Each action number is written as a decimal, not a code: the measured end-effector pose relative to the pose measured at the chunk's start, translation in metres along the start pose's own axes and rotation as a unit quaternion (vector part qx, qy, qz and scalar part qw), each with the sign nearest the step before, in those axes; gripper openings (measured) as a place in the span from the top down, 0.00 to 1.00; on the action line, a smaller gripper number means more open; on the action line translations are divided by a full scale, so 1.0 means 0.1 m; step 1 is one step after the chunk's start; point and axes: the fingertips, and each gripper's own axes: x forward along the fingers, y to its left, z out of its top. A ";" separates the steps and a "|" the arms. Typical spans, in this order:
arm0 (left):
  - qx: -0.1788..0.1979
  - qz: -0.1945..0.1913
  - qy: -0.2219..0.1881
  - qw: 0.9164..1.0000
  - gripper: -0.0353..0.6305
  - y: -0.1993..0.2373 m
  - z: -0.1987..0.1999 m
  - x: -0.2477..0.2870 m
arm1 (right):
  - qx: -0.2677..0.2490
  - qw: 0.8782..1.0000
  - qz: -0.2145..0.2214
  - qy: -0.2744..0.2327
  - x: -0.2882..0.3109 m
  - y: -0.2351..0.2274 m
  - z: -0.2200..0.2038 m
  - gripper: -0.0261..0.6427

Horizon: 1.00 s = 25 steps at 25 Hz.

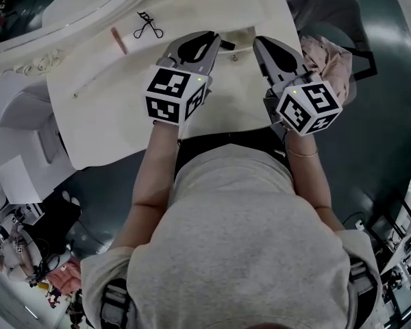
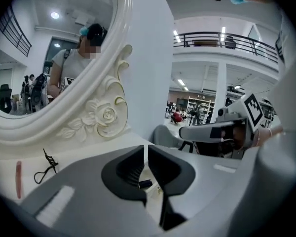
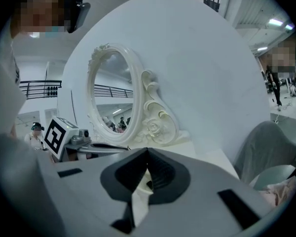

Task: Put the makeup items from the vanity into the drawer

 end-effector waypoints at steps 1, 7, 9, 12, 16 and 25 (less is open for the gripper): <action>0.000 0.003 -0.013 1.000 0.91 0.02 0.06 -0.05 | -0.004 1.000 0.000 -0.003 0.00 0.03 0.03 0.95; 0.007 -0.006 -0.064 0.998 0.93 0.06 0.31 -0.34 | -0.032 0.999 0.009 -0.024 0.02 0.29 0.24 0.95; 0.012 -0.016 -0.091 0.996 0.93 0.04 0.42 -0.45 | -0.037 0.999 0.013 -0.034 0.01 0.37 0.32 0.95; 0.031 -0.013 -0.122 0.992 0.93 0.03 0.57 -0.61 | -0.047 0.997 0.019 -0.052 -0.02 0.48 0.45 0.95; 0.037 0.003 -0.152 0.988 0.93 0.06 0.69 -0.80 | -0.063 0.996 0.025 -0.065 -0.03 0.64 0.56 0.95; 0.035 0.016 -0.190 0.981 0.93 0.06 0.73 -1.03 | -0.086 0.993 0.029 -0.072 -0.01 0.87 0.60 0.95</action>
